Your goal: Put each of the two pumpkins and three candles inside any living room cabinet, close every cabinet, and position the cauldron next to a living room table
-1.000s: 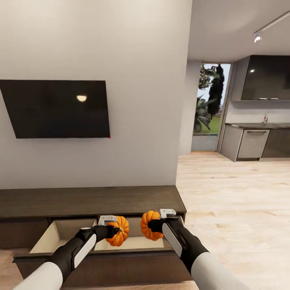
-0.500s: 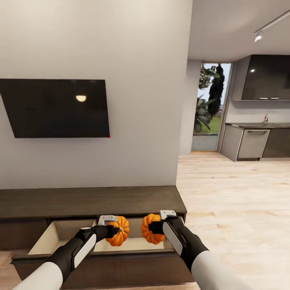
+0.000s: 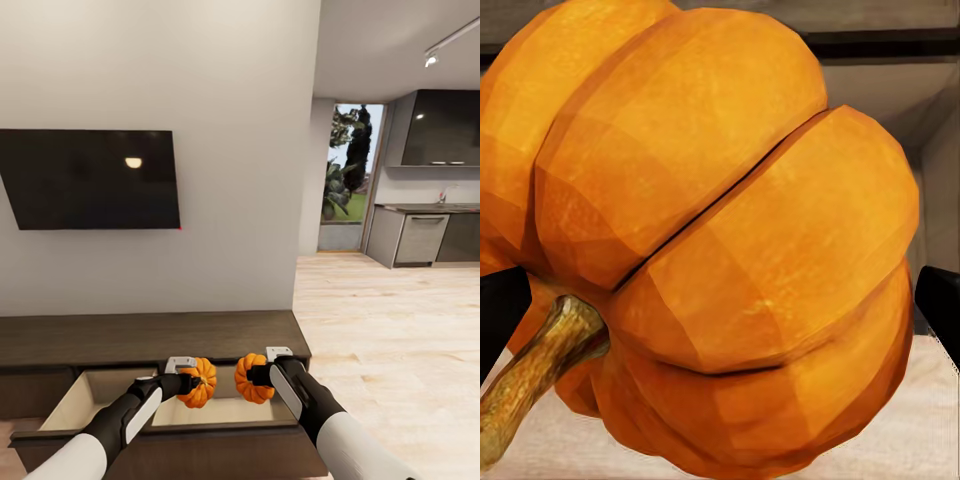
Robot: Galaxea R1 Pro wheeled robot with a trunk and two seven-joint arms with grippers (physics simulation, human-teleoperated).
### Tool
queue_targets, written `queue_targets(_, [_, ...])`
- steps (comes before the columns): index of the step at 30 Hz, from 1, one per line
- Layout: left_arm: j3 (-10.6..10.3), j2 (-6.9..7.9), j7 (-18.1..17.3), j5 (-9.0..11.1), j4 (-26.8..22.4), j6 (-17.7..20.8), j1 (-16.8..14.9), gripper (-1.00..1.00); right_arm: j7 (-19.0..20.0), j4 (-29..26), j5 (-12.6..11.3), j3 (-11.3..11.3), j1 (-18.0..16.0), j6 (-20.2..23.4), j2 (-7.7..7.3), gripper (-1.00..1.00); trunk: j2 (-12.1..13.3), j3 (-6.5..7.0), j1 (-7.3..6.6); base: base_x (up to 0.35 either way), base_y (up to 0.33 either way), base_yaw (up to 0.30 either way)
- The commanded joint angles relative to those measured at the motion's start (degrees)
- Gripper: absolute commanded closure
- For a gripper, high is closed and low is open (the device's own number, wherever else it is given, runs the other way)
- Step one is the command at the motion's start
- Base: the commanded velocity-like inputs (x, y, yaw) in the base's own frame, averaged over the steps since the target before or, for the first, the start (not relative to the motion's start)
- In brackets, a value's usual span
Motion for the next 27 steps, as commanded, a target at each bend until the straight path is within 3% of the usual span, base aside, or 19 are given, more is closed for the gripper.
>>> queue_targets(1, [-0.21, 0.0, -0.03, 0.19, -0.09, 0.19, -0.05, 1.0, -0.55, -0.07, -0.61, 0.22, -0.05, 0.11, -0.03, 1.0, -0.03, -0.07, 0.02, 0.183, 0.0, 0.0])
queue_targets(12, [-0.55, -0.41, 0.05, 0.27, -0.07, 0.96, -0.05, 1.0, -0.55, -0.07, -0.61, 0.22, -0.05, 0.12, -0.02, 1.0, -0.03, -0.07, 0.02, 0.038, 0.0, 0.0])
queue_targets(18, [-0.52, -0.56, 0.13, 0.31, -0.08, 2.43, -0.05, 1.0, -0.55, -0.07, -0.61, 0.22, -0.05, 0.12, 0.02, 1.0, -2.44, -1.15, 1.33, 0.001, 0.0, 0.0])
queue_targets(21, [-0.5, -1.28, 0.33, 0.39, 0.75, 4.49, -0.05, 1.0, -0.53, -0.07, -0.67, 0.22, -0.05, 0.12, 0.05, 1.0, -3.64, -1.68, 1.99, 0.0, 0.0, 0.0])
queue_targets(25, [-0.67, -3.71, 0.55, 0.44, 4.0, 6.23, -0.5, 1.0, -0.43, -0.07, -0.69, 0.22, -0.05, 0.12, 0.05, 1.0, -5.25, -2.4, 2.87, 0.0, 0.0, 0.0])
queue_targets(27, [-0.71, -4.25, 0.86, 0.45, 4.78, 7.09, -1.0, 1.0, -0.37, -0.07, -0.7, 0.22, -0.05, 0.12, 0.06, 1.0, -6.05, -2.76, 3.31, 0.0, 0.0, 0.0])
